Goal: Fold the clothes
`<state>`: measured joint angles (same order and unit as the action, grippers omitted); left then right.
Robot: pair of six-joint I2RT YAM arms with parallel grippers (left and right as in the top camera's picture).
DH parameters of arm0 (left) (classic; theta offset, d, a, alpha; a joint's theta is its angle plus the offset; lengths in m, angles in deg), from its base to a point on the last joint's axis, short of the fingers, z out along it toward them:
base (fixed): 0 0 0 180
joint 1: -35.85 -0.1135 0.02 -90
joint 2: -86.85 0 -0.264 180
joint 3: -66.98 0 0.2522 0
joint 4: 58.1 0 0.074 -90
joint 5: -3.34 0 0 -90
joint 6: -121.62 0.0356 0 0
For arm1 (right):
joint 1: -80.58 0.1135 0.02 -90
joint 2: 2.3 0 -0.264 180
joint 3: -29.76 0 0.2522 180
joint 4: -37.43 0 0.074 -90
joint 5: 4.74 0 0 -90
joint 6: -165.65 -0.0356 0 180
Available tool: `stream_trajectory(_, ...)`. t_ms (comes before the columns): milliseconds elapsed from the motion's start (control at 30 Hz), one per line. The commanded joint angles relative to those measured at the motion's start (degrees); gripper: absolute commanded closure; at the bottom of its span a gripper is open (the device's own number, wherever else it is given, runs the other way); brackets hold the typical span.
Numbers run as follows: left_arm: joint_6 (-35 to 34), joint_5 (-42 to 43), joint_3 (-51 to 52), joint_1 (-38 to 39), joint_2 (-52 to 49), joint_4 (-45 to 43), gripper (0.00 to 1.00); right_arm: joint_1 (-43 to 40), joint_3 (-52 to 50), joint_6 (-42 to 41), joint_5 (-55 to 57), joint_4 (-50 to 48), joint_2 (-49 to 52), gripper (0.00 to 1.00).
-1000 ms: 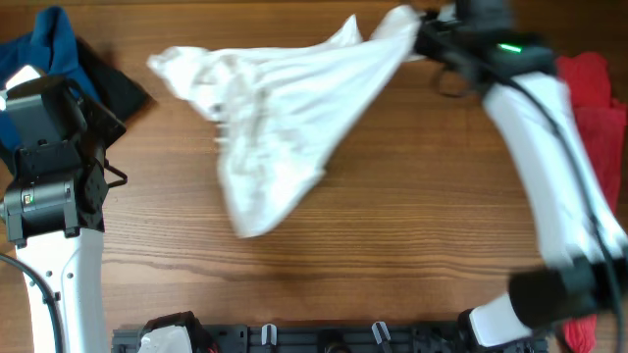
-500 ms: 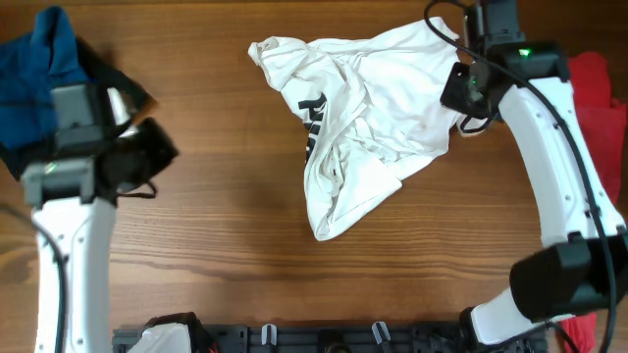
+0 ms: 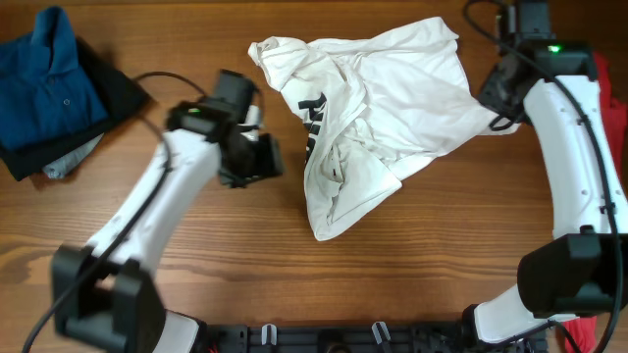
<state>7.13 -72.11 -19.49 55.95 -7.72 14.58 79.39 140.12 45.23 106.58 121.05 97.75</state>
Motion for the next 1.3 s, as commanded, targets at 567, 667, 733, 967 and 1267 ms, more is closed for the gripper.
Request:
stream_trajectory(567,-4.98,-5.99,0.48,22.03,-14.73,-8.63,0.41,-1.03,0.04,0.46,0.42,-0.61,-0.50,0.96)
stream_trajectory(667,-5.01,-9.16,0.48,23.19,-15.13,-9.03,0.49,-1.03,0.04,0.48,0.44,-0.55,-0.50,0.96)
stream_trajectory(733,-5.03,-12.20,0.48,23.30,-15.19,-9.05,0.64,-1.03,0.04,0.50,0.44,-0.44,-0.50,0.96)
stream_trajectory(967,-6.03,-15.32,0.48,23.19,-15.19,-8.35,0.55,-1.03,0.04,0.50,0.44,-0.11,-0.50,0.96)
stream_trajectory(1267,-6.25,-16.59,0.50,23.19,-17.75,-9.07,0.52,-1.03,0.04,0.50,0.44,-0.15,-0.50,0.96)
